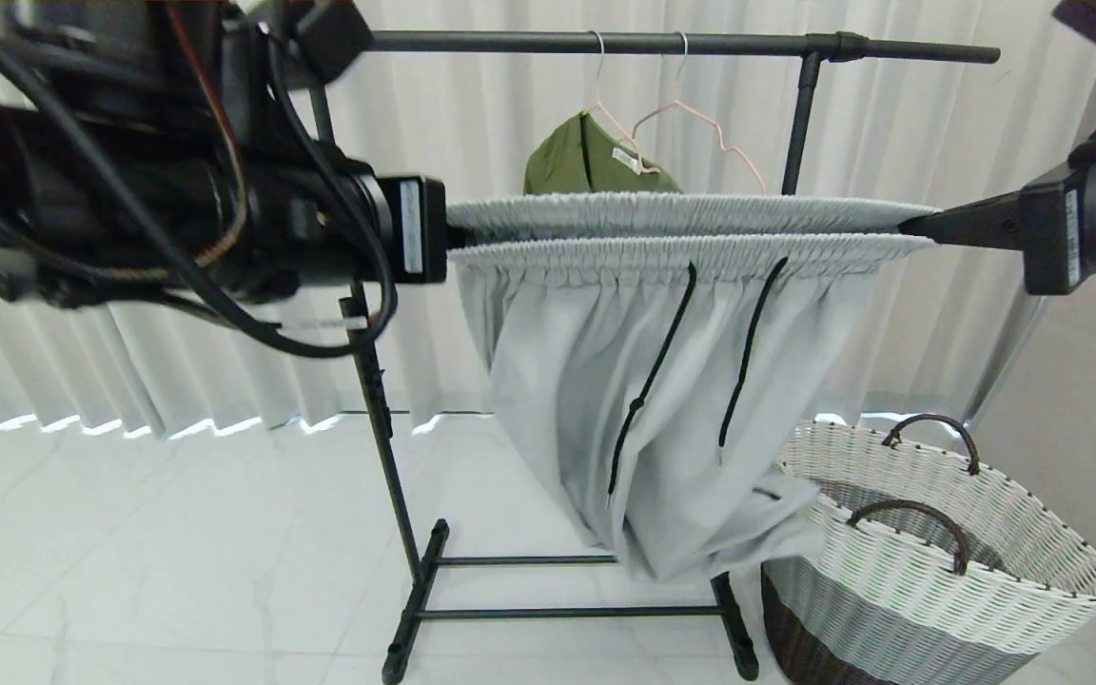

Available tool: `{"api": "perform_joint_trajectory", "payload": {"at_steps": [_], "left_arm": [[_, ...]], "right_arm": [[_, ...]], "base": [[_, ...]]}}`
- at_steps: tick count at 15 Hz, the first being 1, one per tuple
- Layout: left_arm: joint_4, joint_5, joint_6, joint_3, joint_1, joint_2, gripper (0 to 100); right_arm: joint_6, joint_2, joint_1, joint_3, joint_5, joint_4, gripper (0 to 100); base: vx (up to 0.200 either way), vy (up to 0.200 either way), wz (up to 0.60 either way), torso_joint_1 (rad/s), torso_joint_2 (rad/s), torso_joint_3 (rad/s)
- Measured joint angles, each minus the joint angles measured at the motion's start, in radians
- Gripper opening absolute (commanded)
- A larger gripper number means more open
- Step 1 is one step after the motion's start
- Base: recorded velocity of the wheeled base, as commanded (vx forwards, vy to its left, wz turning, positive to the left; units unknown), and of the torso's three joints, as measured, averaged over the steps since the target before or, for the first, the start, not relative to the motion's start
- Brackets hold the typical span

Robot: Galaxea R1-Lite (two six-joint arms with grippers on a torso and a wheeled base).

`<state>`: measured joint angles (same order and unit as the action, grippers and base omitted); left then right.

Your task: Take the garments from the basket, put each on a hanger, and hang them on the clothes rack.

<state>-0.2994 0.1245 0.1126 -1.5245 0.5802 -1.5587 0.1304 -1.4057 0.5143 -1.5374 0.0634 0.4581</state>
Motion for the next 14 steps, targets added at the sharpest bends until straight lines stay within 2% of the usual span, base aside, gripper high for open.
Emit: {"api": "perform_joint_trajectory", "payload": {"at_steps": [2, 4, 6, 9, 14], "left_arm": [[-0.148, 0.016, -0.039, -0.177, 0.027, -0.004, 0], [-0.205, 0.098, -0.096, -0.264, 0.089, -0.02, 0], [-0.209, 0.131, -0.105, -0.287, 0.133, -0.035, 0], [-0.208, 0.134, -0.127, -0.287, 0.166, -0.043, 0], [-0.207, 0.134, -0.147, -0.28, 0.195, -0.044, 0]], "right_arm": [[0.003, 0.037, -0.015, -0.021, 0.001, 0.04, 0], [0.004, 0.065, -0.02, -0.04, 0.0, 0.046, 0], [0.023, 0.08, -0.021, -0.054, 0.0, 0.049, 0], [0.086, 0.089, -0.02, -0.075, 0.005, 0.07, 0], [0.103, 0.106, -0.019, -0.153, 0.022, 0.234, 0]], "base": [[0.0, 0.0, 0.0, 0.0, 0.0, 0.0], [0.0, 0.0, 0.0, 0.0, 0.0, 0.0], [0.0, 0.0, 0.0, 0.0, 0.0, 0.0], [0.0, 0.0, 0.0, 0.0, 0.0, 0.0], [0.0, 0.0, 0.0, 0.0, 0.0, 0.0]]}}
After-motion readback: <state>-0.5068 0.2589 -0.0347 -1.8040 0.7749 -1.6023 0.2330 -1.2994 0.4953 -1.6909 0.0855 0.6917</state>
